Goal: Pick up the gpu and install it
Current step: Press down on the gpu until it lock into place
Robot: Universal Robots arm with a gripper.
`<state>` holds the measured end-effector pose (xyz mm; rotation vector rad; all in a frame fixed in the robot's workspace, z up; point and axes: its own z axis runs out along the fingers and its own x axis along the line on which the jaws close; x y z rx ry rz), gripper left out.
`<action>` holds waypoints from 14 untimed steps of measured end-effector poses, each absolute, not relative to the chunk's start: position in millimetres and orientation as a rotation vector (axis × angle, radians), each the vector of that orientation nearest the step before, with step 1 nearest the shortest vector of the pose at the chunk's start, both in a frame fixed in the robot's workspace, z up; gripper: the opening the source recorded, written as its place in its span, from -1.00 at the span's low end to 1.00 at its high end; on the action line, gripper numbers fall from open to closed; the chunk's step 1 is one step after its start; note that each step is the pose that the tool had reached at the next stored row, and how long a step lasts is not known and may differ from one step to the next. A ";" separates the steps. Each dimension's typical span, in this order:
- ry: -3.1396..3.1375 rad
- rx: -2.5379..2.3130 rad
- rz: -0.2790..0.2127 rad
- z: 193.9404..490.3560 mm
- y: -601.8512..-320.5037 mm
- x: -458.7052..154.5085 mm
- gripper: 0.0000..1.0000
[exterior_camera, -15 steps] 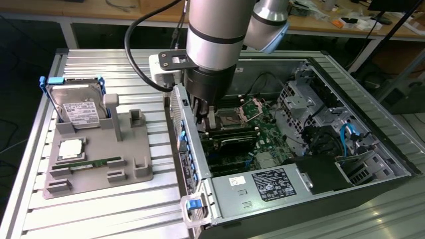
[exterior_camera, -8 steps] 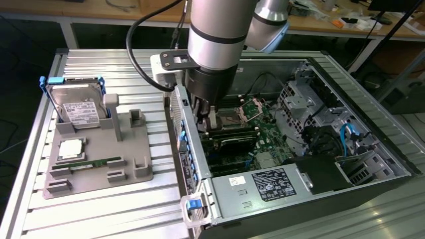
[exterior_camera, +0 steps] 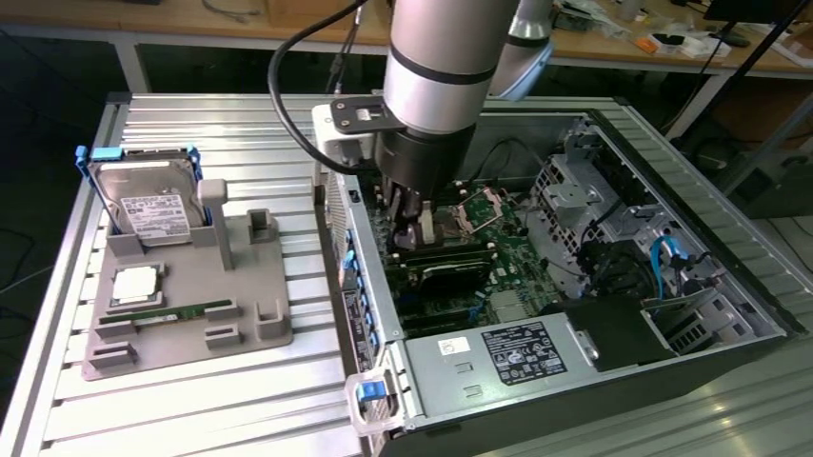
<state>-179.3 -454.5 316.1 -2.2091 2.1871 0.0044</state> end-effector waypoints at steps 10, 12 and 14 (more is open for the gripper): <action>2.187 -2.209 0.004 315.9 -454.5 -158.8 -0.79; 2.187 -2.209 0.004 315.8 -454.5 -157.1 -0.79; 2.187 -2.209 0.004 315.9 -454.6 -156.2 -0.79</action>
